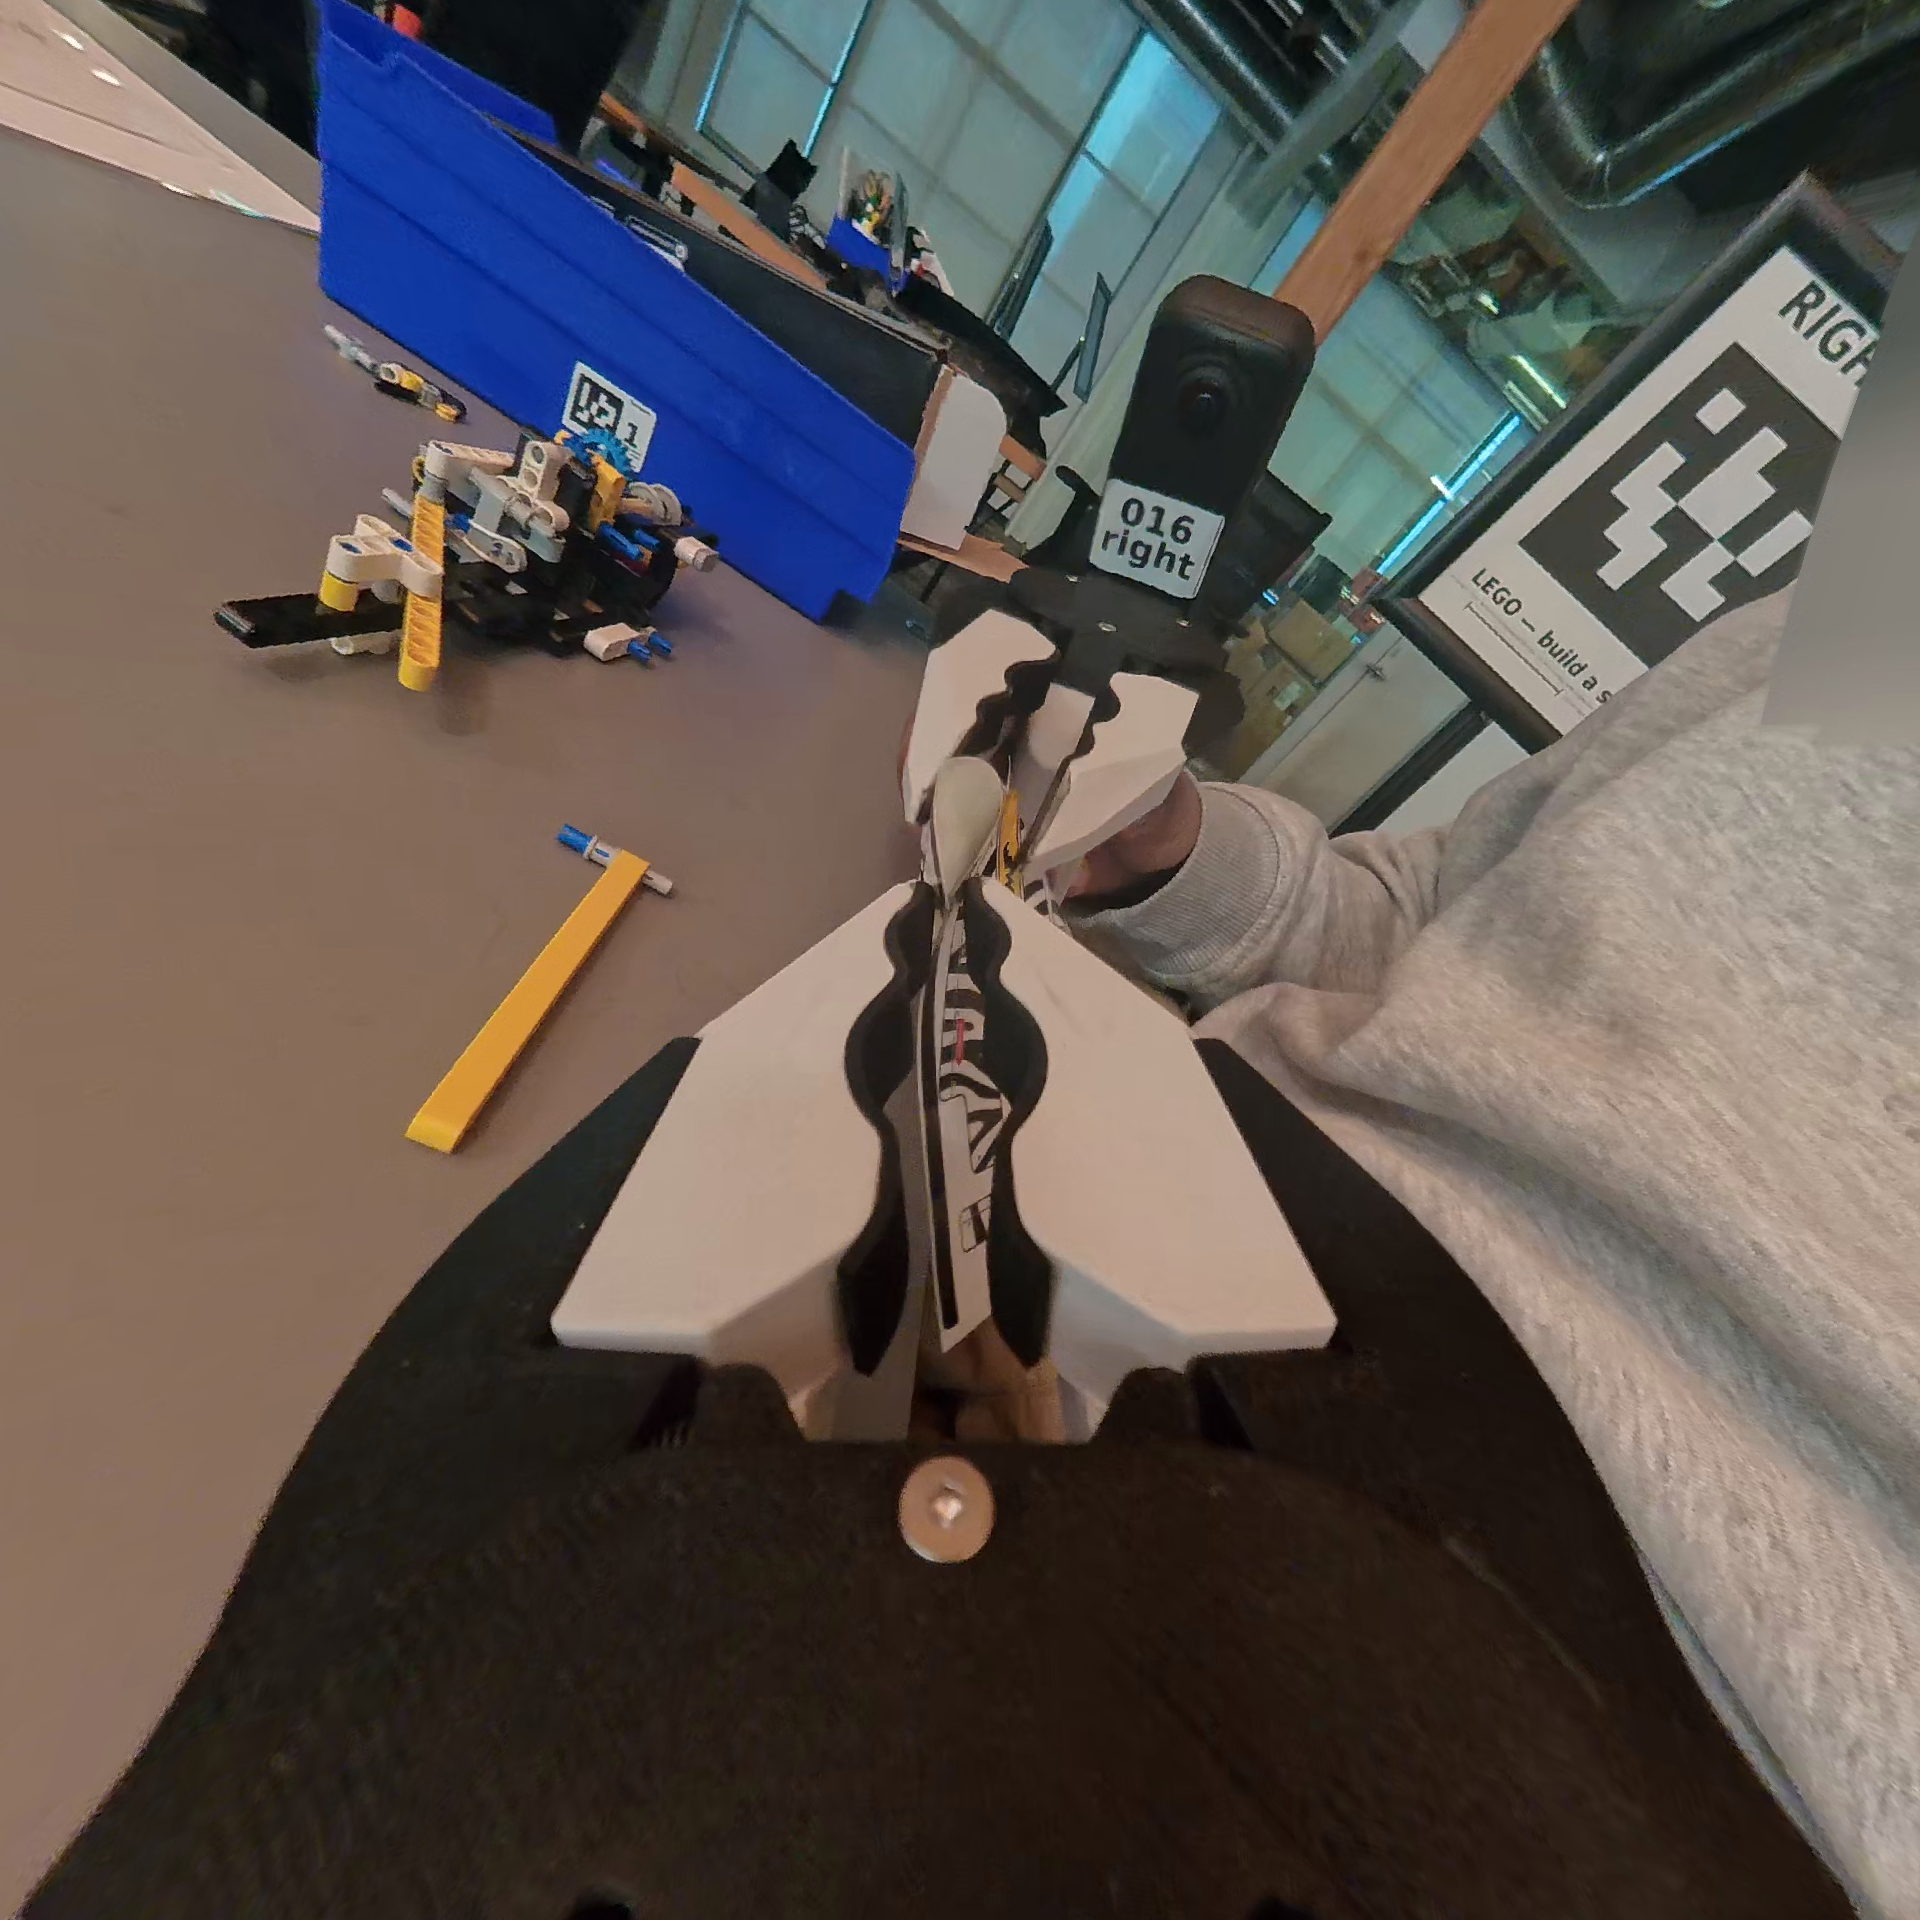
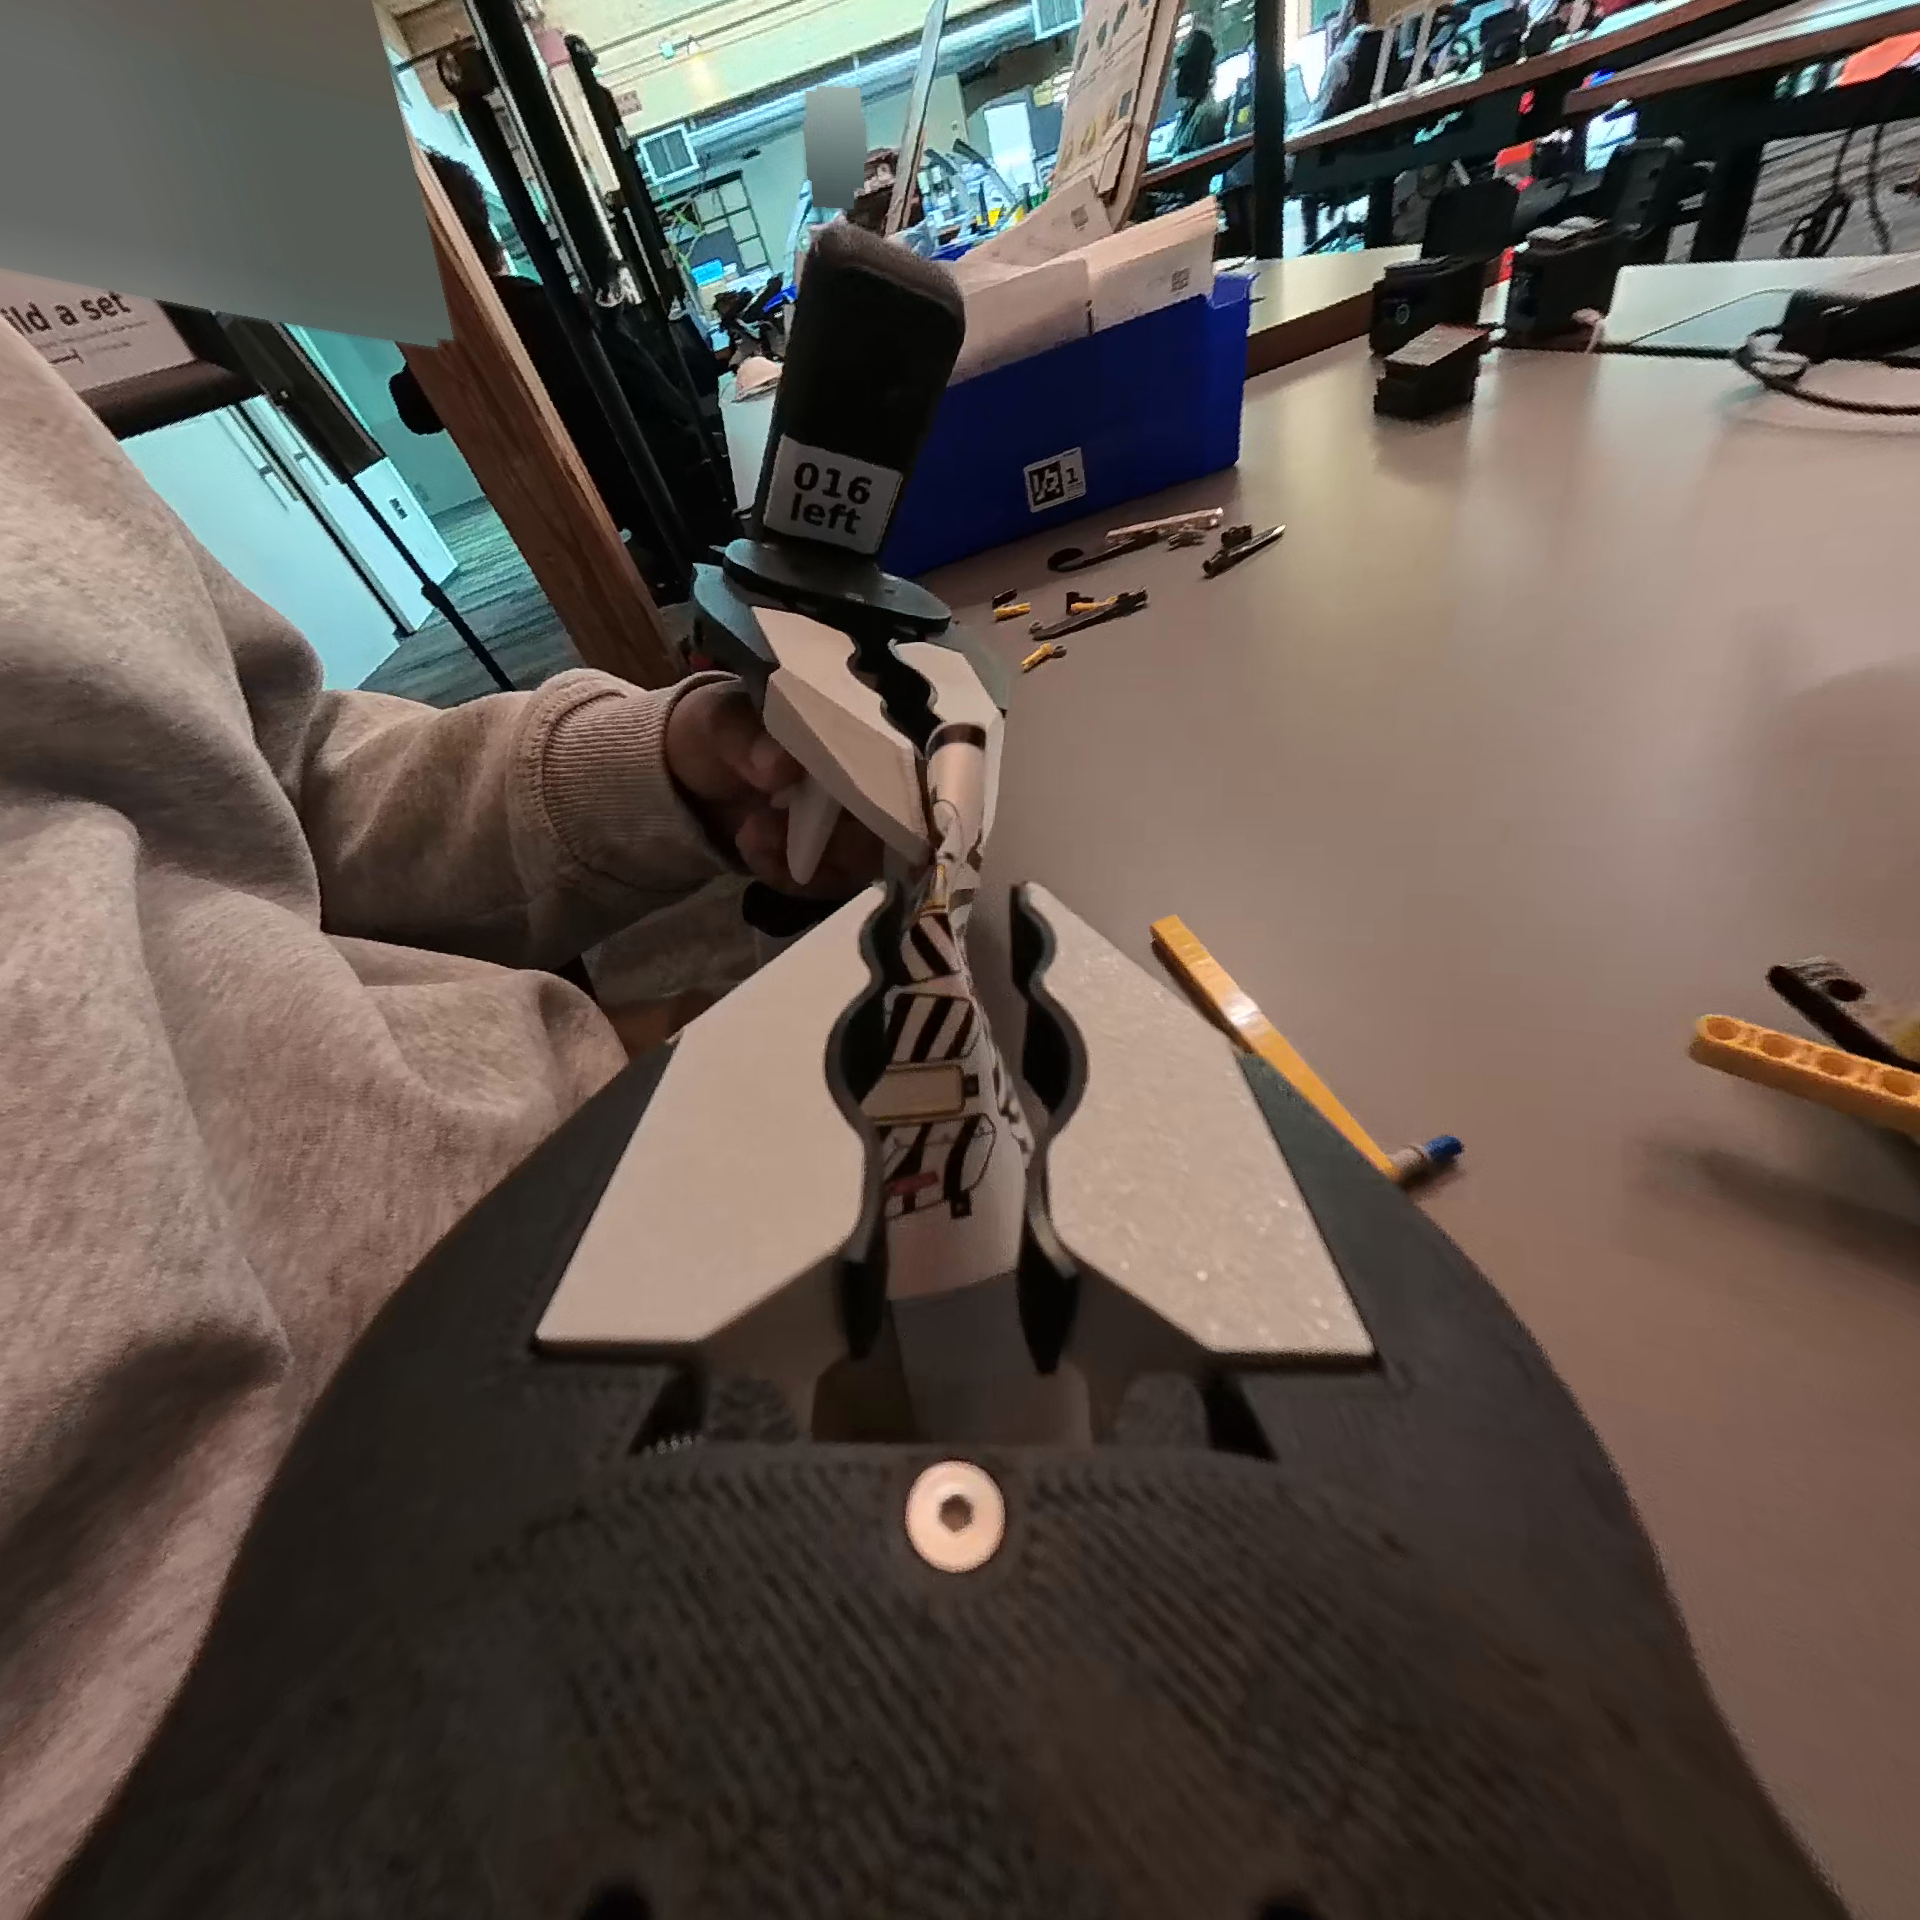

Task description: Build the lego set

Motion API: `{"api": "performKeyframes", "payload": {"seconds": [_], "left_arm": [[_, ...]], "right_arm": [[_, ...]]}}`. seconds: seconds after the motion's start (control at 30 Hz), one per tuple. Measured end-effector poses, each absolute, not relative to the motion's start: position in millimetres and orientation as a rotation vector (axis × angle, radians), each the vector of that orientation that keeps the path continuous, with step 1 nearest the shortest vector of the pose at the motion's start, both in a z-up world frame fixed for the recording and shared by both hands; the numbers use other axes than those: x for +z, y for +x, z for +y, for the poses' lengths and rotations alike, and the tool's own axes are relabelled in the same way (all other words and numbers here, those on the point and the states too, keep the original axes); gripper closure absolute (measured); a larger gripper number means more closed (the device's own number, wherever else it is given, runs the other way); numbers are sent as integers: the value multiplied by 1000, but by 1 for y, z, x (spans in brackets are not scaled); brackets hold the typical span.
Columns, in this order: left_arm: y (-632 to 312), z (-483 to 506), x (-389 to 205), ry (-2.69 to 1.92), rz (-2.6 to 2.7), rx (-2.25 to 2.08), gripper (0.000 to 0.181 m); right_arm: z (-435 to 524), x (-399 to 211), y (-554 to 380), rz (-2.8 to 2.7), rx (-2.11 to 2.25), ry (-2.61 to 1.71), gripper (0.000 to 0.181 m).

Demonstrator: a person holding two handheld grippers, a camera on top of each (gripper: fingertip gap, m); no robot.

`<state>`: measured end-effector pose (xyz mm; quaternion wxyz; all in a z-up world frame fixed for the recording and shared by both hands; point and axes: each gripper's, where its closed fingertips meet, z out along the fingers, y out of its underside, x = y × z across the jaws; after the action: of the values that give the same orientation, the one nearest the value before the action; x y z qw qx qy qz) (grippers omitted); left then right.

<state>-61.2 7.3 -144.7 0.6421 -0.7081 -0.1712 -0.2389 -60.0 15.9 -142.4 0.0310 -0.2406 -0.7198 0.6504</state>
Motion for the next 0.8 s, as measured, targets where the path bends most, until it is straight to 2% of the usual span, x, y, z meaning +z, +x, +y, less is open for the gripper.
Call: {"api": "performKeyframes", "payload": {"seconds": [0.63, 0.7, 0.8], "left_arm": [[-63, 8, -145, -1608, -404, -552, 177], [-65, 8, -146, -1606, -421, -547, 169], [-71, 9, -148, -1598, -481, -541, 144]], "right_arm": [[25, -133, -64, -2141, 1964, -684, 181], [26, -132, -65, -2131, 1953, -679, 181], [27, -131, -66, -2118, 1953, -681, 181]]}}
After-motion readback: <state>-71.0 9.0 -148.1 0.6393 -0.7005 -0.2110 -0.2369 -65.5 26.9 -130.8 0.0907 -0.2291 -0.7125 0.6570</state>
